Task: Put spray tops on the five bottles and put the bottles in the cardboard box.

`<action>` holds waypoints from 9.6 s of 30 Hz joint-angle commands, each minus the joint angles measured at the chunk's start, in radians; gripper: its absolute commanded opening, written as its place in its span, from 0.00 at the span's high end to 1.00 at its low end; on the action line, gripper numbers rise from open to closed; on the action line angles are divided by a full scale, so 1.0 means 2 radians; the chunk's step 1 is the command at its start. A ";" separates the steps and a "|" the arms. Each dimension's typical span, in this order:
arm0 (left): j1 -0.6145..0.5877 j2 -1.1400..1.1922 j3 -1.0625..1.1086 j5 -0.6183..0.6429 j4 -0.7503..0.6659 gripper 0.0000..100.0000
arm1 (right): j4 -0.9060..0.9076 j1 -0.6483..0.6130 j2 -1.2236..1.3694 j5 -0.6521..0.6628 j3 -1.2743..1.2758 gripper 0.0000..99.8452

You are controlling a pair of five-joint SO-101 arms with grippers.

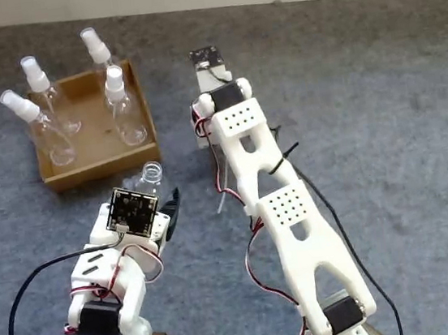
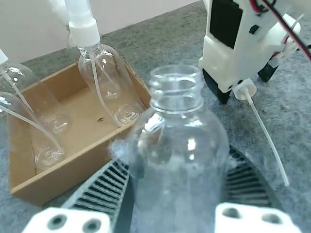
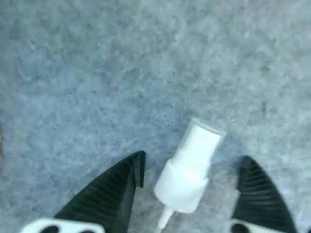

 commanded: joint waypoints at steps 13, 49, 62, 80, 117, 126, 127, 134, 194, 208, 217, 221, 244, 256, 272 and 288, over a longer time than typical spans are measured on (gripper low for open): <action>0.071 -0.007 -0.003 0.002 -0.014 0.90 | 0.053 0.051 -0.026 0.060 -0.067 0.92; 0.245 -0.007 0.031 0.002 -0.128 0.90 | 0.066 0.072 -0.788 0.098 0.338 0.92; 0.397 -0.007 0.031 0.005 -0.137 0.90 | 0.053 0.074 -0.955 -0.010 0.465 0.92; 0.426 -0.006 0.031 0.134 -0.113 0.90 | -0.042 0.072 -1.162 -0.007 0.707 0.92; 0.426 -0.005 0.032 0.133 -0.112 0.90 | -0.283 0.070 -1.275 -0.008 0.915 0.92; 0.426 -0.006 0.032 0.133 -0.112 0.90 | -0.283 0.033 -1.273 -0.008 0.916 0.92; 0.426 -0.006 0.032 0.133 -0.112 0.90 | -0.283 0.033 -1.272 -0.006 0.916 0.92; 0.426 -0.006 0.032 0.133 -0.112 0.90 | -0.319 0.036 -1.275 -0.004 0.946 0.92; 0.316 -0.006 0.031 0.133 -0.200 0.90 | -0.306 -0.016 -1.404 0.042 1.128 0.92; 0.316 -0.006 0.031 0.136 -0.204 0.90 | -0.279 -0.080 -1.446 0.043 1.206 0.89; 0.319 -0.006 0.031 0.136 -0.204 0.90 | -0.212 -0.109 -1.449 0.117 1.206 0.80; 0.316 -0.006 0.031 0.136 -0.204 0.90 | -0.189 -0.155 -1.449 0.166 1.206 0.80; 0.229 -0.007 0.030 0.137 -0.232 0.90 | -0.136 -0.085 -1.590 0.181 1.272 0.97; 0.227 -0.007 0.031 0.137 -0.339 0.90 | -0.251 -0.063 -1.607 0.180 1.420 1.00; 0.227 -0.007 0.028 0.137 -0.341 0.90 | -0.257 -0.169 -1.607 0.179 1.421 1.00; 0.237 -0.007 0.031 0.196 -0.366 0.90 | -0.340 -0.181 -1.607 0.123 1.499 1.00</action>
